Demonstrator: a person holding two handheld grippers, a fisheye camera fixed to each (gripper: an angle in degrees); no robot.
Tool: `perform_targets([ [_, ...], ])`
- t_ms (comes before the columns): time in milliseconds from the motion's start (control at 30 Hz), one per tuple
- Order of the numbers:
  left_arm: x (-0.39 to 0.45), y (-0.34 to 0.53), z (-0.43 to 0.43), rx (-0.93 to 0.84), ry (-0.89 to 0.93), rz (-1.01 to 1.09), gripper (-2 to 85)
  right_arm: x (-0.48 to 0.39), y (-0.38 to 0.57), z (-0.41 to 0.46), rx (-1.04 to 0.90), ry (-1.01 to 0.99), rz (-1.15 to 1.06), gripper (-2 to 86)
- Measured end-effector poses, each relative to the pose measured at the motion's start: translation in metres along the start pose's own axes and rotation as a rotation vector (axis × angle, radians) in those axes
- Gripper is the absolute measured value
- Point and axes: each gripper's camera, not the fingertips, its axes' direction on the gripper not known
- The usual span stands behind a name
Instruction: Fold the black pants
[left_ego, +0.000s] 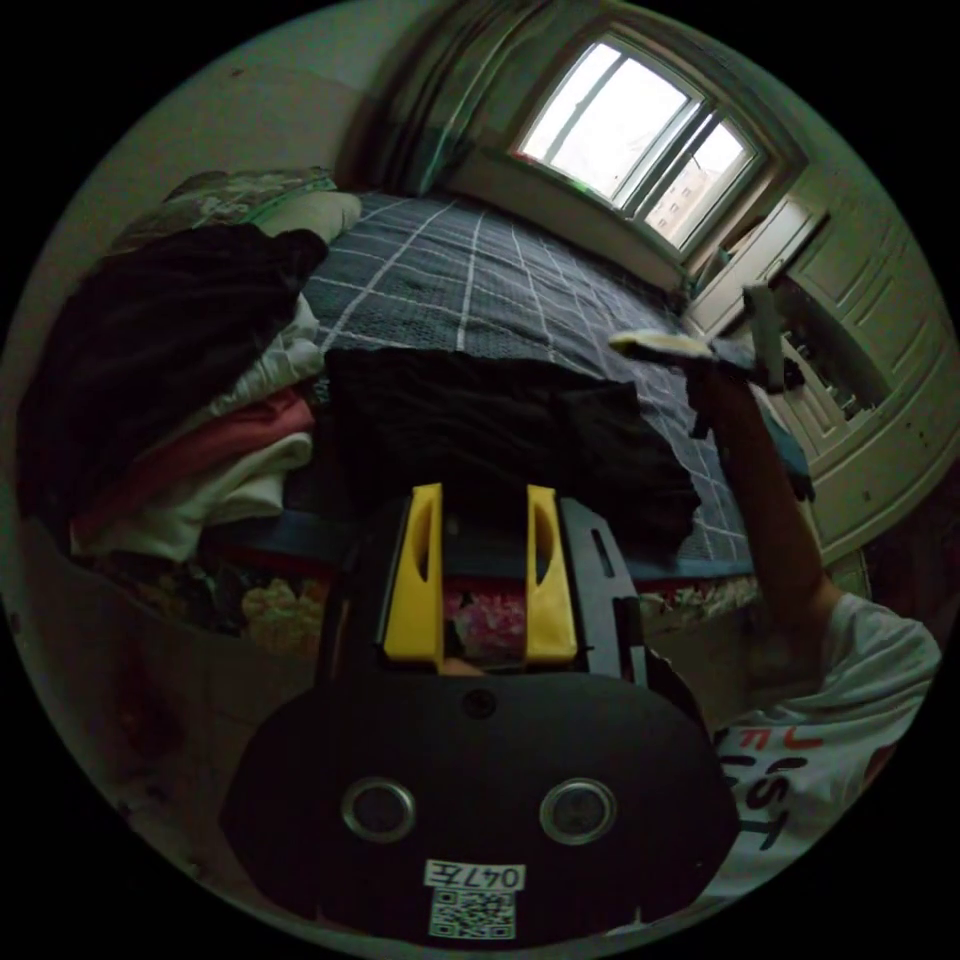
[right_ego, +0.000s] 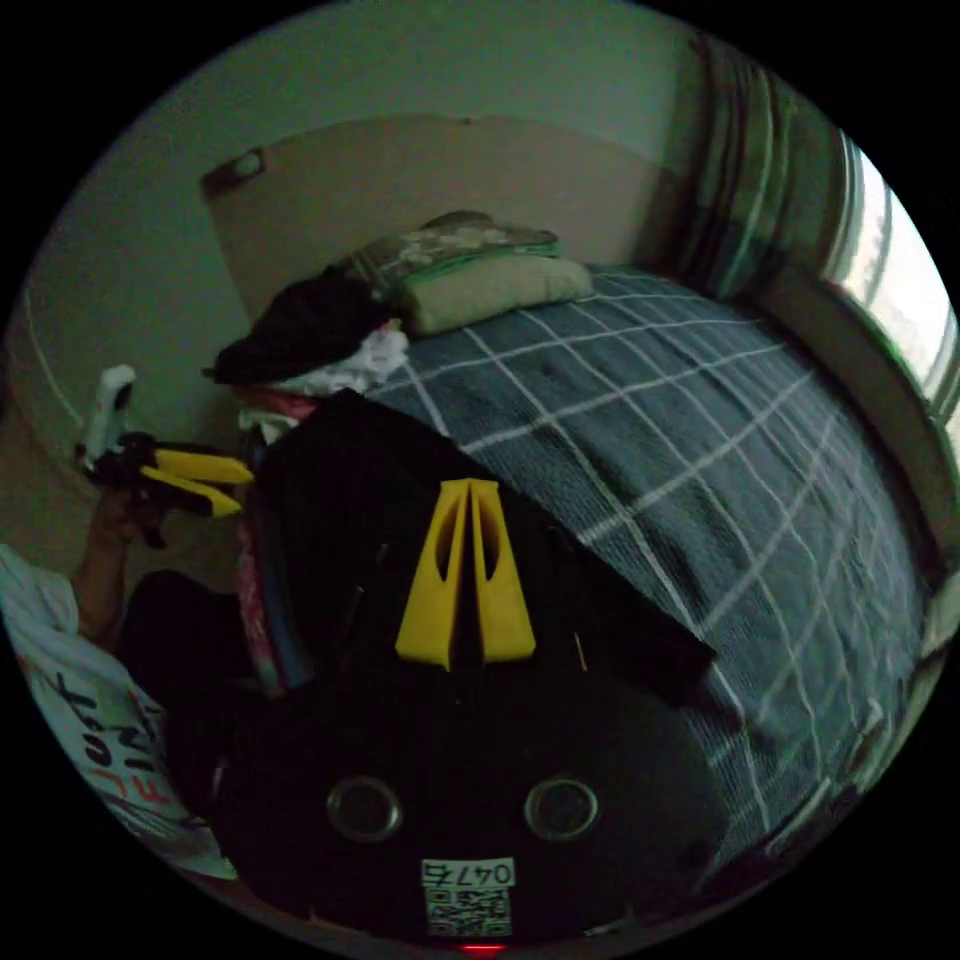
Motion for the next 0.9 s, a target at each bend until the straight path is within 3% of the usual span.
perform_targets([
  [67,-0.019,0.014,-0.015,0.046,0.028,-0.056,12.5,-0.021,0.019,0.002,-0.097,0.105,-0.026,-0.3],
  [267,-0.065,0.041,-0.040,0.127,-0.004,-0.237,15.0,-0.114,0.046,0.016,-0.131,-0.002,-0.159,4.0],
  [400,-0.086,0.045,-0.067,0.198,-0.016,-0.273,16.1,-0.184,0.023,-0.027,0.232,-0.074,-0.260,7.9],
  [500,-0.101,0.039,-0.087,0.274,-0.010,-0.301,15.4,-0.257,0.005,-0.014,0.267,-0.004,-0.455,8.9],
  [567,-0.111,0.032,-0.089,0.266,0.012,-0.325,14.4,-0.293,-0.003,0.003,0.267,0.102,-0.553,9.6],
  [700,-0.123,0.016,-0.067,0.210,0.099,-0.390,14.5,-0.339,-0.012,0.047,0.071,0.269,-0.735,8.4],
  [900,-0.125,-0.018,-0.005,0.050,0.107,-0.466,17.7,-0.334,0.018,0.015,0.165,0.305,-0.607,2.0],
])
